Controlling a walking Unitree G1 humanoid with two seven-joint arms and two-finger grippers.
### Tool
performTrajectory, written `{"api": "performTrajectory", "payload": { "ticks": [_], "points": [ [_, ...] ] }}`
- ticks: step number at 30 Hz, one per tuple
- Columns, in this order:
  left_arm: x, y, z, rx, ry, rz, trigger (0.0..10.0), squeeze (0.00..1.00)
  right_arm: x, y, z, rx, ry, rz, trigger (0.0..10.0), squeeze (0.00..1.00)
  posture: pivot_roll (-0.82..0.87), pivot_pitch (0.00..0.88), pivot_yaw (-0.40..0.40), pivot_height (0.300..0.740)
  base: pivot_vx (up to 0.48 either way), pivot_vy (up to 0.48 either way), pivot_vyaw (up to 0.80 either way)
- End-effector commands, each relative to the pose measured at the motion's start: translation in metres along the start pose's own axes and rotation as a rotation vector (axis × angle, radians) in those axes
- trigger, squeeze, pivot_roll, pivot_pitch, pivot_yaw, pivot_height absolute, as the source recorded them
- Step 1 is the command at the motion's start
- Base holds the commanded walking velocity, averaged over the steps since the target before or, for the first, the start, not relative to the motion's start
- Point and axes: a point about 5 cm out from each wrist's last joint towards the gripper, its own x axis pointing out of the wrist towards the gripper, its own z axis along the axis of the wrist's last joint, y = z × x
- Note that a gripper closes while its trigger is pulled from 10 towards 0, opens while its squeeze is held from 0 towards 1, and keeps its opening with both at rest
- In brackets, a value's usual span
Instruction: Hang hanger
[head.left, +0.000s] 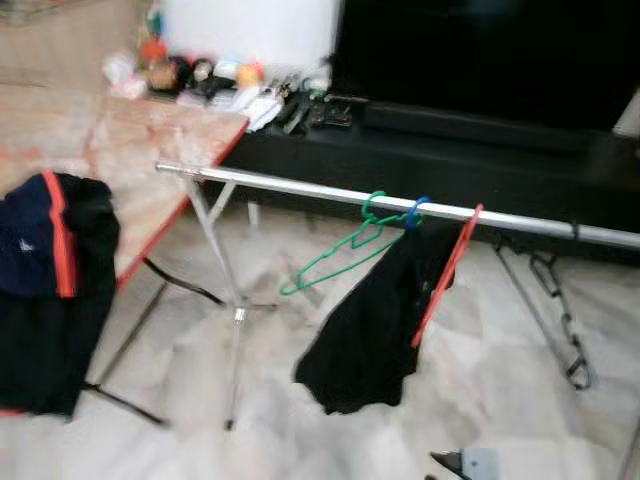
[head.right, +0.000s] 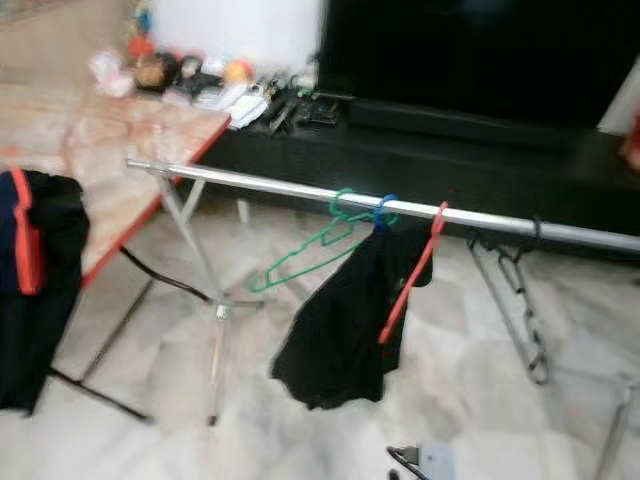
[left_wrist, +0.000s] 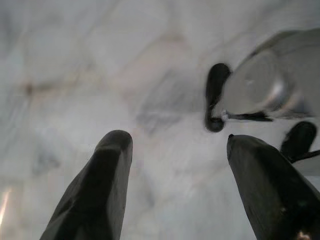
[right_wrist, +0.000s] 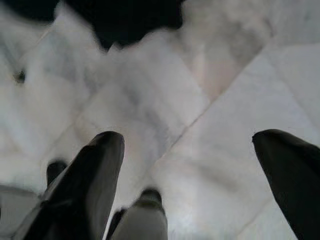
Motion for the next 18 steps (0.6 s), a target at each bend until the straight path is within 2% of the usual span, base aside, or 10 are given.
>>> {"api": "performTrajectory", "payload": {
  "ticks": [1,8,9,10,11,18],
  "points": [
    [0.003,-0.001,0.017,-0.009,-0.054,-0.008,10.0,0.0,-0.001,0.002,-0.005,0.001,0.02,0.002,10.0,0.0,-0.05,0.152,-0.045,0.74,0.0,0.0,0.0],
    [0.005,-0.005,0.025,0.03,-0.057,-0.011,10.0,0.0,0.0,0.002,-0.004,0.016,0.011,-0.004,10.0,0.0,-0.07,0.129,-0.027,0.74,0.0,0.0,0.0],
    [0.006,-0.012,0.025,0.036,-0.063,-0.019,10.0,0.0,0.0,0.003,-0.003,0.011,0.011,-0.002,10.0,0.0,-0.07,0.127,-0.026,0.74,0.0,0.0,0.0],
    [0.008,-0.023,0.026,0.058,-0.069,-0.032,10.0,0.0,0.0,0.003,-0.003,0.005,0.01,0.007,10.0,0.0,-0.07,0.123,-0.026,0.74,0.0,-0.439,0.0],
    [0.008,-0.026,0.026,0.065,-0.069,-0.034,10.0,0.0,0.0,0.004,-0.003,-0.001,0.013,0.008,10.0,0.0,-0.07,0.123,-0.026,0.74,0.0,-0.472,0.0],
    [0.009,-0.033,0.027,0.052,-0.072,-0.039,10.0,0.0,0.0,0.003,-0.001,-0.01,0.002,0.005,10.0,0.0,-0.07,0.123,-0.027,0.74,0.0,-0.474,0.0]
  ]
}}
